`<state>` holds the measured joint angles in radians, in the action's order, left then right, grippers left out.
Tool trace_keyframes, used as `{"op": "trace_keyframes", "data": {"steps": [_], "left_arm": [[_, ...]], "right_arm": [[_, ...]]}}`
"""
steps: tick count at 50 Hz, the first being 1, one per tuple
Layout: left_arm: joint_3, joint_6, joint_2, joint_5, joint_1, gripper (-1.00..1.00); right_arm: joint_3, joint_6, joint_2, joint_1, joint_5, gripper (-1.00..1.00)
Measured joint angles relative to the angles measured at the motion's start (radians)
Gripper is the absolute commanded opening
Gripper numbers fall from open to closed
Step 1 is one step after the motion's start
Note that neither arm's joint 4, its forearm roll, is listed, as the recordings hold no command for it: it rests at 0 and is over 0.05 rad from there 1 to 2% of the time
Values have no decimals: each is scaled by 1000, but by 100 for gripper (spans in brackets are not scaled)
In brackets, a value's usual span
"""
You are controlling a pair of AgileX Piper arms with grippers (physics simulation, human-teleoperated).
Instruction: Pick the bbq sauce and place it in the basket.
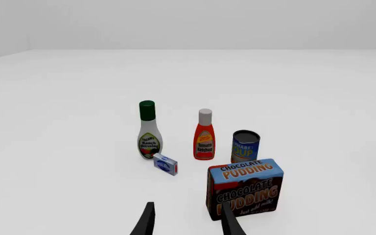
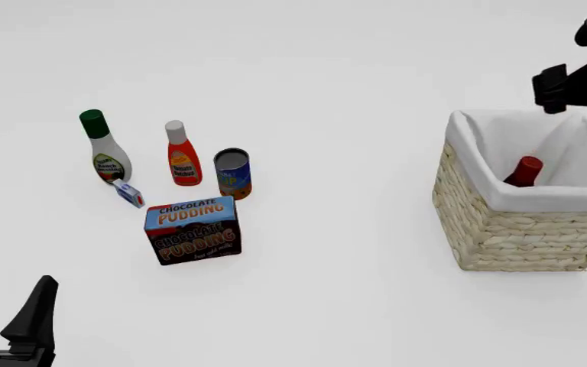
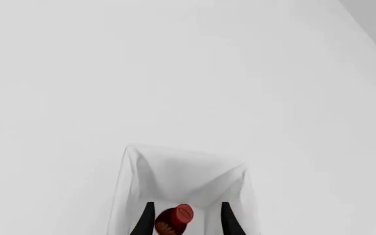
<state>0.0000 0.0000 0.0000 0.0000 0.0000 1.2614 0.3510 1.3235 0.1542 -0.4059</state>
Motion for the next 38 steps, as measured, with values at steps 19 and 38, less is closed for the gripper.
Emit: {"op": "trace_keyframes", "data": {"steps": [19,38], "left_arm": [[0,0,0,0,0,100],[0,0,0,0,0,100]], "right_arm": [[21,-37,-115,-1,-31,100],[-36,-101,-262,6,-13,100]]}}
